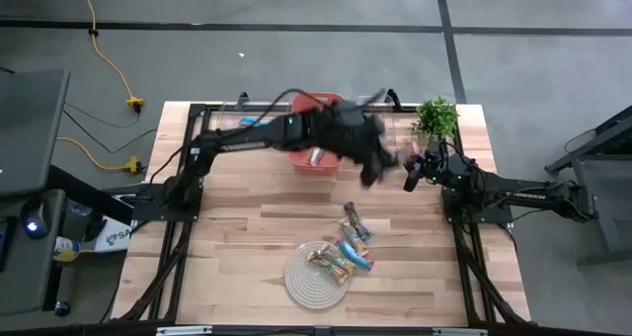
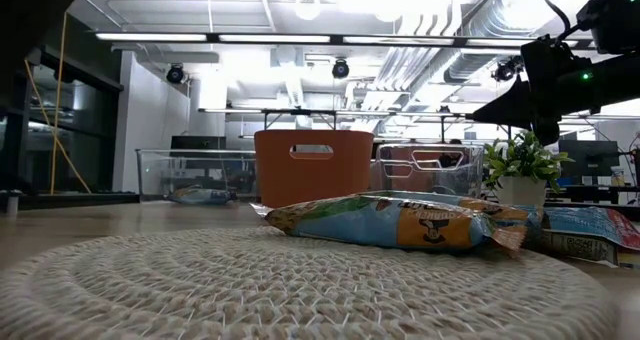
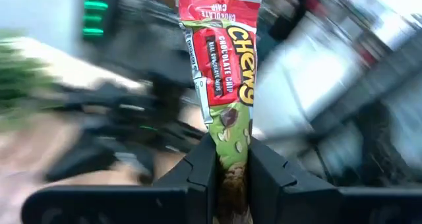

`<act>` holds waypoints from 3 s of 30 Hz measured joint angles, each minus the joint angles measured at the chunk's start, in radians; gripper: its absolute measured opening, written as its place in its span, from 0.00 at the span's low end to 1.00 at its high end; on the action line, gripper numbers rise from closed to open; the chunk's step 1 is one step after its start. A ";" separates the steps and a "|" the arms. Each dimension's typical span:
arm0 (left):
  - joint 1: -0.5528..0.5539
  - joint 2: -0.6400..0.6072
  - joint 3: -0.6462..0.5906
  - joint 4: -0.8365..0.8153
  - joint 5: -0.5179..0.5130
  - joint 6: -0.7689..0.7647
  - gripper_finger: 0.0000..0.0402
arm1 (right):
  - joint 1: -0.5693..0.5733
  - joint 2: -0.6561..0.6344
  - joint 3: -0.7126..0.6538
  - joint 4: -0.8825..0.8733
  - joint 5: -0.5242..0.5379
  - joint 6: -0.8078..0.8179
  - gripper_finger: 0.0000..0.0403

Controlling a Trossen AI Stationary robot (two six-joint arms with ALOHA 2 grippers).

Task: Pick and place Granola Bars by type
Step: Put the red granola bar into the right transparent bin, then put the yellow granola bar into the orange bin

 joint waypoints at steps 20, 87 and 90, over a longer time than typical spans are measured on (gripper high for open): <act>0.260 0.242 -0.001 0.165 -0.259 -0.595 0.14 | 0.000 0.000 0.000 0.000 0.000 0.000 0.00; 0.333 0.325 0.006 0.120 0.034 -0.440 0.42 | 0.000 0.000 0.000 0.000 0.001 0.000 0.00; 0.346 0.288 0.006 0.129 0.062 -0.371 0.40 | 0.000 0.000 0.000 0.000 0.000 0.000 0.00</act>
